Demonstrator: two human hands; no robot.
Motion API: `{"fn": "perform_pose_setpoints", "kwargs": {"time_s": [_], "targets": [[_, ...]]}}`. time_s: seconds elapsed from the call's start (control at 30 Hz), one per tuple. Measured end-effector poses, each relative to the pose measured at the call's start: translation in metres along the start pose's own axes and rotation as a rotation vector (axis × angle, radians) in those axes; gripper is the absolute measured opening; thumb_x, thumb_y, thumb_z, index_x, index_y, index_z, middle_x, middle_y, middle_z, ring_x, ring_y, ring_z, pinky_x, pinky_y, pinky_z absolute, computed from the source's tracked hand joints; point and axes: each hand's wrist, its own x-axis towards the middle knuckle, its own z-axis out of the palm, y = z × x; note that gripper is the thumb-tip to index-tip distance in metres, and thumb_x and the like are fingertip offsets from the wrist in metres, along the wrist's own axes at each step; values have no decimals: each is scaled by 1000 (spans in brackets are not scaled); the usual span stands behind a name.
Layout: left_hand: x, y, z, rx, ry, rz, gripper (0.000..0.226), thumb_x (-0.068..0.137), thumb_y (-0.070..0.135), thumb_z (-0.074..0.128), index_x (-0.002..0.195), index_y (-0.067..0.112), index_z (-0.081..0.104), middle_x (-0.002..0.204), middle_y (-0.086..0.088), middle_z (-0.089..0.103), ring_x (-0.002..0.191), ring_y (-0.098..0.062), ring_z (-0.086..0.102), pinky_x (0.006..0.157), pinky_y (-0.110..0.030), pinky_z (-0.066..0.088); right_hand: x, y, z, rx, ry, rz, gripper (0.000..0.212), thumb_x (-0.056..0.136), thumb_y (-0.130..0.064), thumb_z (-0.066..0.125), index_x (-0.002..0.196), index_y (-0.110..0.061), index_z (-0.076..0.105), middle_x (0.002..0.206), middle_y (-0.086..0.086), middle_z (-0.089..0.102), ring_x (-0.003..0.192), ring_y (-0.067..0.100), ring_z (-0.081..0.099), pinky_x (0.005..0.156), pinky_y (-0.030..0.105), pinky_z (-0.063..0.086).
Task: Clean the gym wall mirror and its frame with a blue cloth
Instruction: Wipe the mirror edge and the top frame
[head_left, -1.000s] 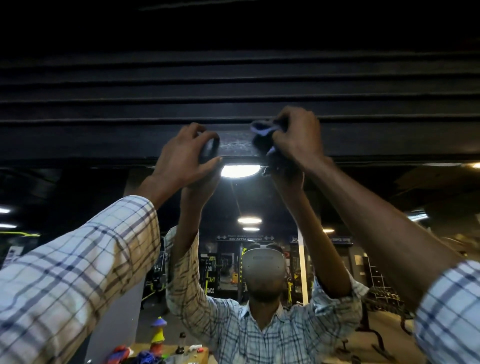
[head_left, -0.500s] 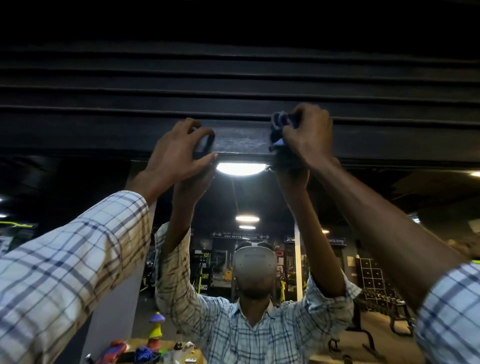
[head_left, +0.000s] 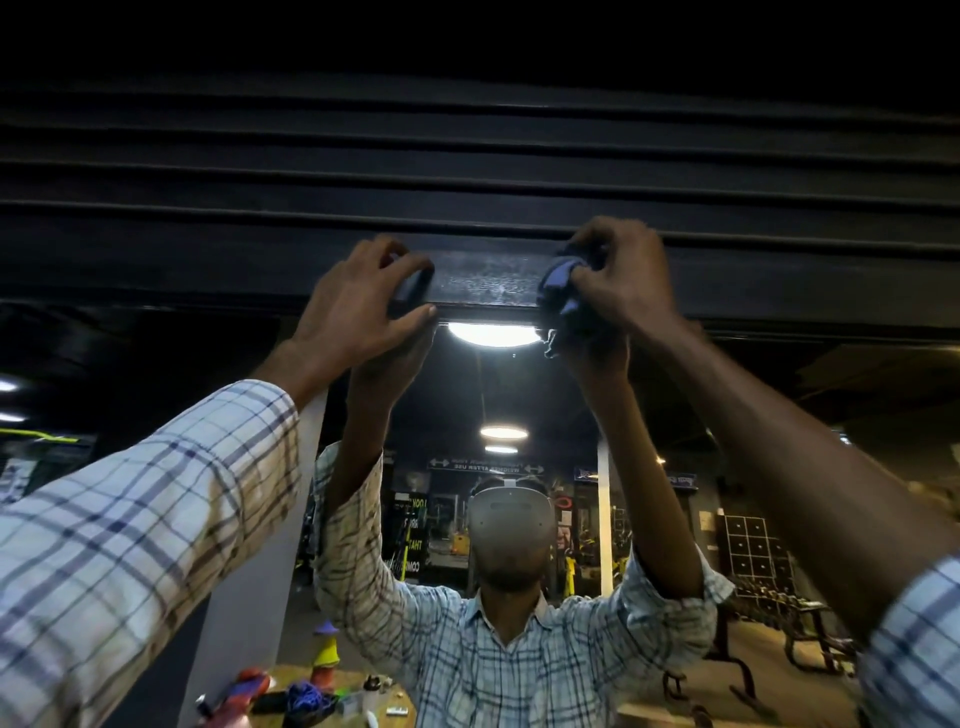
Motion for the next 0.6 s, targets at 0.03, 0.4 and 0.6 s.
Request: {"fn": "perform_pose_setpoints", "kwargs": {"time_s": [0.03,0.4,0.6], "targets": [[-1,-5,-1,2,-2,2,65,95,49,66,151,24,45,146,-14,43,126,-32,48,102,-47,48,4,0,-2,-18,60,50,23,79,-13,69,100,-17,75,92,0,72,88,16,67,71,21,47],[-21,-58,-13,1,8,-78,68,94,48,68,153,24,43,148,-15,40,128,-34,49,104,-47,48,-7,-56,40,-153,138,30,27,89,-9,68,115,-14,65,114,5,64,97,14,57,74,16,32],[-31,-95,-20,18,-33,-72,72,94,49,68,156,25,39,152,-14,37,133,-33,45,106,-46,45,-8,-85,65,-116,127,13,20,88,-10,67,109,-10,64,103,2,59,91,18,54,65,10,28]]}}
